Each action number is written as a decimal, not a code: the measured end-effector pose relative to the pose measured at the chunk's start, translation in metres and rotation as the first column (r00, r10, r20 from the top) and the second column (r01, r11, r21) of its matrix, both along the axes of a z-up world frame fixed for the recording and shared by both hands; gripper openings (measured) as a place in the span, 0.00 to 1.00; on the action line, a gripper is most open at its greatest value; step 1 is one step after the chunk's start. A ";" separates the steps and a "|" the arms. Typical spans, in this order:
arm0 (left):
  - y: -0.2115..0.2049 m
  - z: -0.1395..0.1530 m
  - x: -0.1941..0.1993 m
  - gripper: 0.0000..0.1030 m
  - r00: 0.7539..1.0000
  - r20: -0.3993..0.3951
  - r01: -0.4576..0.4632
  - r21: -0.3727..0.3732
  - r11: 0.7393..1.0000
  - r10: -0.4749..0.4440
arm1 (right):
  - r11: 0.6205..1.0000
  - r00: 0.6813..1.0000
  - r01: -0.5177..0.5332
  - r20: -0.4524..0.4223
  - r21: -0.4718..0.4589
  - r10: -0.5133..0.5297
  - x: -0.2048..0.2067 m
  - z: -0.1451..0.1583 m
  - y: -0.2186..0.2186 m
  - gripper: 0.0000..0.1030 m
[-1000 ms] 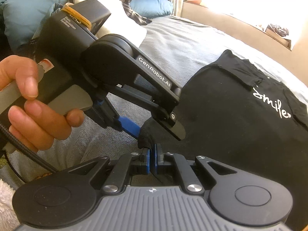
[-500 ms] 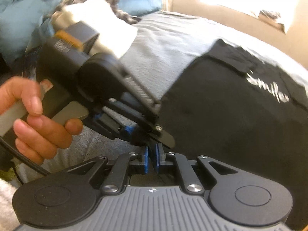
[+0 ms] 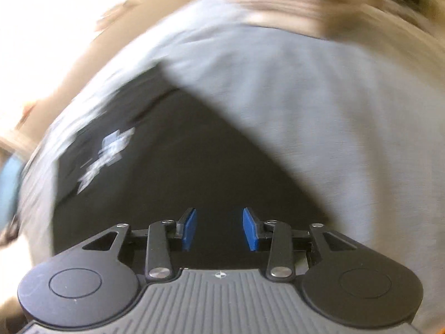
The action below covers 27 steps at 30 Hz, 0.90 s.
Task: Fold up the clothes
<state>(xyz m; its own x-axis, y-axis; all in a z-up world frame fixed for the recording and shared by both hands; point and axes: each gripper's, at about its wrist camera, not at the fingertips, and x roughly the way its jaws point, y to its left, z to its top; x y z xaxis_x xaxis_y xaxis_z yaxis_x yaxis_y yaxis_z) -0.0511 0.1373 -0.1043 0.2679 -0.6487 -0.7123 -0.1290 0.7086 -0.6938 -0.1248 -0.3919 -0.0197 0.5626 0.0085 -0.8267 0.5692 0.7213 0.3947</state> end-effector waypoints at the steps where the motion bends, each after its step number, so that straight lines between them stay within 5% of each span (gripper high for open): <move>1: -0.001 0.001 0.000 0.19 1.000 0.004 0.006 0.011 1.000 -0.006 | 1.000 1.000 0.024 -0.012 0.007 -0.024 -0.001 -0.006 -0.013 0.38; 12: -0.005 -0.001 0.003 0.19 1.000 -0.004 0.017 0.029 0.999 -0.016 | 0.991 0.995 0.084 -0.054 0.105 -0.079 -0.007 -0.052 -0.055 0.39; 20: -0.003 -0.002 0.001 0.19 1.000 0.002 0.016 0.017 1.000 -0.016 | 0.993 0.998 0.040 -0.055 0.113 -0.034 -0.017 -0.049 -0.053 0.38; 23: -0.004 -0.001 -0.001 0.18 1.000 0.013 0.022 0.024 0.999 -0.023 | 0.995 0.998 0.035 -0.057 0.097 -0.030 -0.018 -0.047 -0.052 0.27; 25: -0.005 0.000 -0.002 0.16 0.999 0.023 0.025 0.038 0.999 -0.026 | 0.996 0.998 0.022 -0.058 0.084 -0.018 -0.018 -0.045 -0.049 0.10; 27: -0.007 0.001 -0.004 0.15 0.999 0.033 0.029 0.052 0.998 -0.031 | 0.996 0.999 0.013 -0.053 0.092 -0.008 -0.019 -0.045 -0.047 0.08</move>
